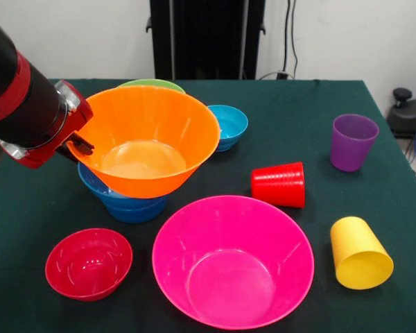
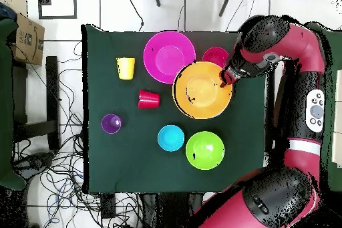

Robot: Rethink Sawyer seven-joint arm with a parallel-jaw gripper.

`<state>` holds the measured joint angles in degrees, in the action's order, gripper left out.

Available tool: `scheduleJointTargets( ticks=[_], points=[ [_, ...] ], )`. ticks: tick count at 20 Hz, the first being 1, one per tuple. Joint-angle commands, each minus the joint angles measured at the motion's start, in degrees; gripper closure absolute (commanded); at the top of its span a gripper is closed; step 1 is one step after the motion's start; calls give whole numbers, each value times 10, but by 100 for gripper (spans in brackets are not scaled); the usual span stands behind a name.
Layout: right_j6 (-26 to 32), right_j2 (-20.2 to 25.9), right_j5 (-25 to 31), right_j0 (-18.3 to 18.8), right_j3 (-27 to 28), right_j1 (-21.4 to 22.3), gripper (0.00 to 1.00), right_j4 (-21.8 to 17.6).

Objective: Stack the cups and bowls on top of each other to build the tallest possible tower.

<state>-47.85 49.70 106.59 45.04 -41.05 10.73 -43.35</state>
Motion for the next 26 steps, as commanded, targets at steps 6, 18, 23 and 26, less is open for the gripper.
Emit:
scheduleJointTargets(
  ticks=[6, 18, 23, 26],
  points=[
    [187, -24, 86, -27, 36, 20, 100, -53],
    [188, -30, 30, -15, 7, 12, 100, -53],
    [171, -37, -10, 0, -34, 13, 100, -39],
    [167, -39, -24, 5, -49, 15, 100, -37]
  ],
)
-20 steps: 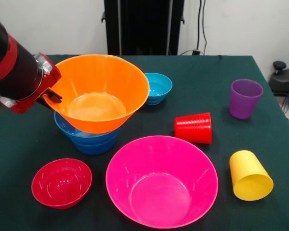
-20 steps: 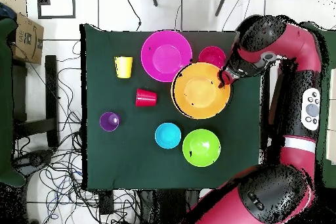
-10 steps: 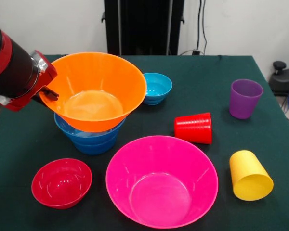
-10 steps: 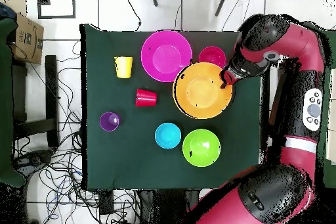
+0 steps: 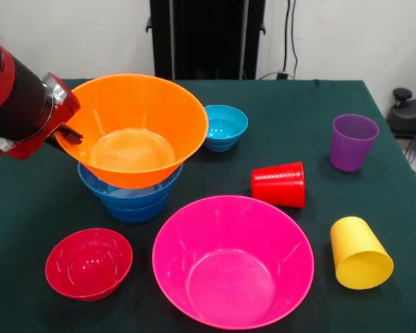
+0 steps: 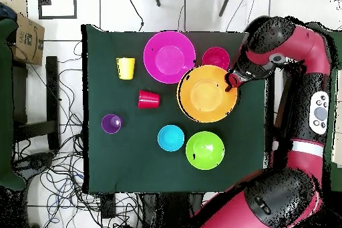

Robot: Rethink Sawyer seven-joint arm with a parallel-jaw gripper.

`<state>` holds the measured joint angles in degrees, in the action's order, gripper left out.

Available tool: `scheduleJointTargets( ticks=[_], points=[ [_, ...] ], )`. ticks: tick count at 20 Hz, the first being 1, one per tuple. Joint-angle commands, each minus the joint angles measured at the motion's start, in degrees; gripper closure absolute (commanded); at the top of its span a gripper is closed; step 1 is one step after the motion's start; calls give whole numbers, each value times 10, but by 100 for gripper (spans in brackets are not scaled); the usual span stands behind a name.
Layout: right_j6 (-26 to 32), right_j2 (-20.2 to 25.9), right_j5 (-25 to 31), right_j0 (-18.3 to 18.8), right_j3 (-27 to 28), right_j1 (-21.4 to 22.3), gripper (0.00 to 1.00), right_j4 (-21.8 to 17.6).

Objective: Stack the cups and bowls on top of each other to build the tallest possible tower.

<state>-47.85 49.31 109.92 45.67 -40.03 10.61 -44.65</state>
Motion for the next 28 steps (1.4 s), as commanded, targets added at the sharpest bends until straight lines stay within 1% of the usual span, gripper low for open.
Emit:
scheduleJointTargets(
  ticks=[1, 9, 16, 22, 25, 28],
  points=[
    [167, -37, -65, 0, -64, 14, 100, -26],
    [176, -46, -90, 1, -78, 4, 100, -37],
    [161, -57, -121, 2, -105, 5, 100, -29],
    [165, -66, -109, -6, -107, 10, 100, -33],
    [172, -67, -87, -16, -88, 11, 100, -41],
    [177, -66, -78, -21, -77, 9, 100, -44]
  ],
)
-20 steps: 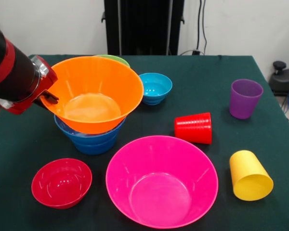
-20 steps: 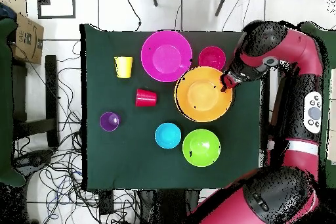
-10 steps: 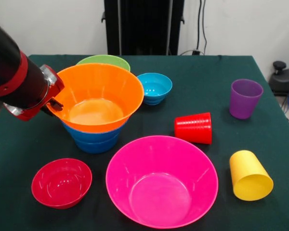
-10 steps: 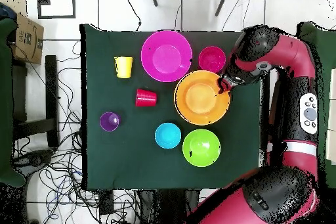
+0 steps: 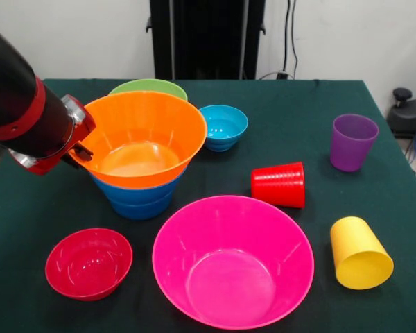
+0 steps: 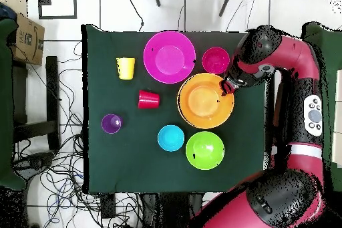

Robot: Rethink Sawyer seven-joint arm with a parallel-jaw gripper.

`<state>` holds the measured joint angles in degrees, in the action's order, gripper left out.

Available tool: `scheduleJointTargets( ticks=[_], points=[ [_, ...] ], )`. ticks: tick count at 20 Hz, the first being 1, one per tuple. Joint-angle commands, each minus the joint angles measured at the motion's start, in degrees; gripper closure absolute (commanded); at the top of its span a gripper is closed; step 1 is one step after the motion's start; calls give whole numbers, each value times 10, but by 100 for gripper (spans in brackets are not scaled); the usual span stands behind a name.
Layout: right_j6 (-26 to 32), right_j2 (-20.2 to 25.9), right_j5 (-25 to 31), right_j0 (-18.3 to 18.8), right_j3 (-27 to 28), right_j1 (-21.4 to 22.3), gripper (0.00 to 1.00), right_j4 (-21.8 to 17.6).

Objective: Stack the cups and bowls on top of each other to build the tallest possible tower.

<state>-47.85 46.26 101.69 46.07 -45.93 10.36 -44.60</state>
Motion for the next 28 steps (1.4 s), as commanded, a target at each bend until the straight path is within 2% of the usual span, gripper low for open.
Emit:
scheduleJointTargets(
  ticks=[1, 11, 15, 16, 19, 28],
  points=[
    [179, -36, 7, -25, -18, 15, 100, -44],
    [172, -32, 25, -40, -2, 34, 100, -42],
    [161, -27, 11, -39, 1, 34, 100, -35],
    [155, -27, 7, -39, 0, 35, 0, -33],
    [131, -30, 14, -39, 0, 41, 0, -26],
    [135, -35, 23, -38, 2, 43, 0, -29]
  ],
)
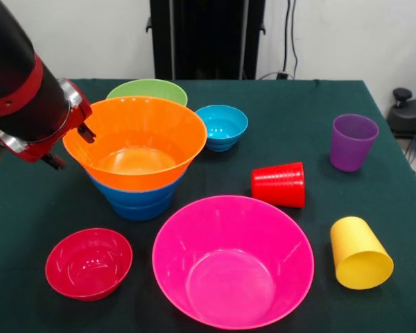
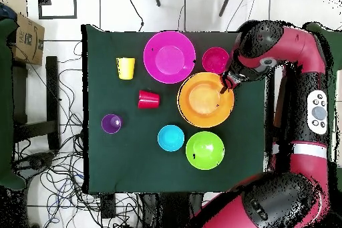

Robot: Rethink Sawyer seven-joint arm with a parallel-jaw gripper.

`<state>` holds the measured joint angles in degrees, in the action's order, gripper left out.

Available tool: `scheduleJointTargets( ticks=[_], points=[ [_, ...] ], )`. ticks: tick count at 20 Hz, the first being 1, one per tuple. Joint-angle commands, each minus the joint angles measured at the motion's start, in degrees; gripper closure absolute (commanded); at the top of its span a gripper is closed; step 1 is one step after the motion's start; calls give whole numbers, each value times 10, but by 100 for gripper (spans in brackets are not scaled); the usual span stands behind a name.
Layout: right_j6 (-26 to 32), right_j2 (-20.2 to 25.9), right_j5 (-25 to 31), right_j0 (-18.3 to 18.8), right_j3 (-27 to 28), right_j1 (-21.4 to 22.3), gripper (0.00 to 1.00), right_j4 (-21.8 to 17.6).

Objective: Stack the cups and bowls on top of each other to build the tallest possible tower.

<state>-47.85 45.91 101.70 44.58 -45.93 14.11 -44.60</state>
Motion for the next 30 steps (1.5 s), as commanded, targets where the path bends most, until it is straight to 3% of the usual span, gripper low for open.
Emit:
scheduleJointTargets(
  ticks=[1, 6, 10, 14, 18, 24, 30],
  points=[
    [135, -33, 24, -21, -2, 8, 0, -29],
    [135, -39, 47, -18, -21, 27, 0, -22],
    [101, -43, 49, -13, -57, 56, 0, 2],
    [14, -49, 20, -10, -104, 100, 0, 44],
    [-47, -62, 30, -25, -140, 125, 0, 77],
    [-158, -93, -28, -43, -205, 133, 0, 131],
    [-271, -129, -170, -54, -290, 156, 0, 169]
  ],
)
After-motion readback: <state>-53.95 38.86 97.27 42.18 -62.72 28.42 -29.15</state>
